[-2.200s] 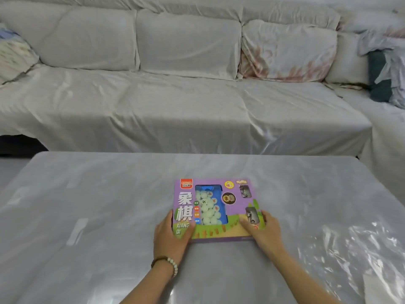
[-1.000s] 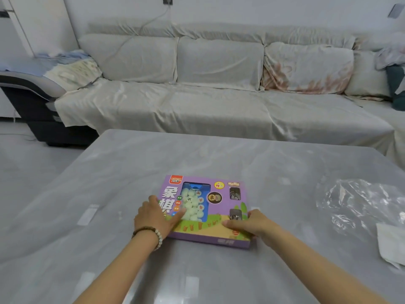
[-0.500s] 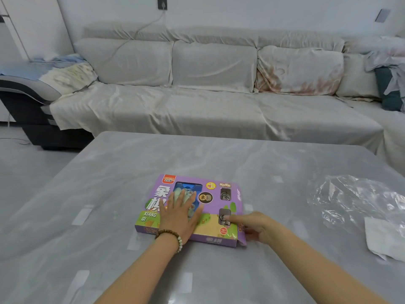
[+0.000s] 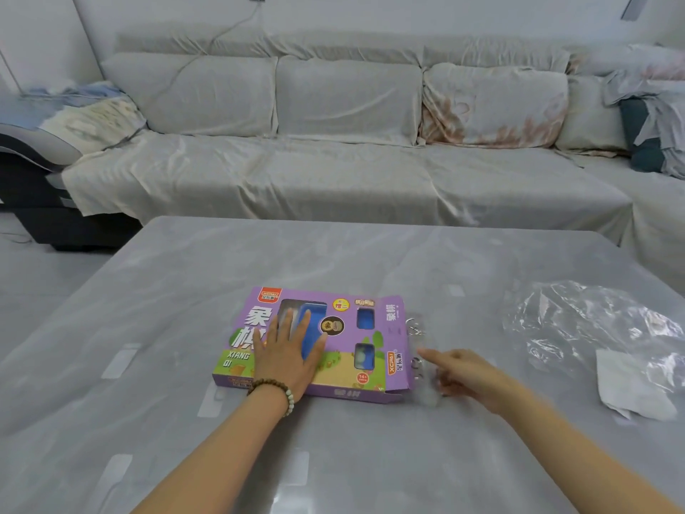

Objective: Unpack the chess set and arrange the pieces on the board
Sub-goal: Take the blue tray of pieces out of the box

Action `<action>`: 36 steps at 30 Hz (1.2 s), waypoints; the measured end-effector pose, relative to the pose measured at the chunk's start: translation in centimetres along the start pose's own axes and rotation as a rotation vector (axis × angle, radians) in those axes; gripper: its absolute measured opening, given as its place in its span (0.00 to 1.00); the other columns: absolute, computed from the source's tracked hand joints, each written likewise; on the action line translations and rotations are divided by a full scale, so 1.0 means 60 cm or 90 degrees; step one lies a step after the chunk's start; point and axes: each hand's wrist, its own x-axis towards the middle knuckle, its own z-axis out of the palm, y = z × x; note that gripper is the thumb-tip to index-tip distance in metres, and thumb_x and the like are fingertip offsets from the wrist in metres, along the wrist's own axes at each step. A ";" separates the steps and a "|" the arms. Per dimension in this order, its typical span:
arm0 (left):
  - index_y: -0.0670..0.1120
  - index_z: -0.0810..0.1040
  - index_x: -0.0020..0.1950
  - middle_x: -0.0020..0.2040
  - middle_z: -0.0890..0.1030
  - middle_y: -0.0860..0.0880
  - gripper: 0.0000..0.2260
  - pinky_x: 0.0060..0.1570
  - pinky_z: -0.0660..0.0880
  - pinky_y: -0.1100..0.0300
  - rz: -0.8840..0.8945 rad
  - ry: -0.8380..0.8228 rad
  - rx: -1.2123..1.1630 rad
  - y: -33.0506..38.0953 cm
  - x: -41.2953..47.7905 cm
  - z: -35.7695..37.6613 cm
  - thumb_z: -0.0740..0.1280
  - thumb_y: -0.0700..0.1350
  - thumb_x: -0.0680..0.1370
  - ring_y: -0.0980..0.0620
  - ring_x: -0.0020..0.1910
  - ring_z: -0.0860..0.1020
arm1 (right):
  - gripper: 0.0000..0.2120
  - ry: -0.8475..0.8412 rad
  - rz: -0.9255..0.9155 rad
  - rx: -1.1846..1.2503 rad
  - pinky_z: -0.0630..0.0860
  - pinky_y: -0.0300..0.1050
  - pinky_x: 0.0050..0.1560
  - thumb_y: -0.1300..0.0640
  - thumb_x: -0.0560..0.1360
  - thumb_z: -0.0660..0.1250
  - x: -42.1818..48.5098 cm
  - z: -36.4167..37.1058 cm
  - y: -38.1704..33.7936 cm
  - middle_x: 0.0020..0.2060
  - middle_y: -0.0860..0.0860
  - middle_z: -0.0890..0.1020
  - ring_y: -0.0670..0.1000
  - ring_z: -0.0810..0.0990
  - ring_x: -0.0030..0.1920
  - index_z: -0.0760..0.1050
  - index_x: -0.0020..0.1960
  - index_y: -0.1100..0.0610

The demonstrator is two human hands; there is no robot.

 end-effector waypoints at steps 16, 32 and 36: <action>0.62 0.47 0.74 0.77 0.48 0.57 0.47 0.71 0.36 0.44 0.165 -0.022 0.009 0.091 -0.016 0.017 0.18 0.71 0.59 0.51 0.75 0.39 | 0.52 0.143 -0.351 -0.545 0.36 0.36 0.72 0.23 0.60 0.24 -0.004 0.051 0.046 0.76 0.42 0.49 0.40 0.43 0.75 0.45 0.77 0.49; 0.63 0.49 0.74 0.76 0.50 0.59 0.46 0.71 0.36 0.43 0.131 -0.025 0.022 0.040 -0.003 0.007 0.20 0.72 0.60 0.49 0.75 0.41 | 0.42 0.161 -0.356 -0.570 0.39 0.38 0.73 0.26 0.68 0.32 -0.027 -0.052 0.082 0.73 0.37 0.46 0.37 0.43 0.73 0.47 0.76 0.46; 0.61 0.50 0.75 0.76 0.52 0.58 0.44 0.71 0.36 0.44 0.113 -0.014 0.033 0.017 0.003 0.001 0.23 0.71 0.62 0.49 0.76 0.42 | 0.41 0.086 -0.432 -0.541 0.40 0.41 0.74 0.26 0.69 0.33 -0.032 0.048 0.035 0.75 0.39 0.46 0.41 0.43 0.75 0.47 0.76 0.45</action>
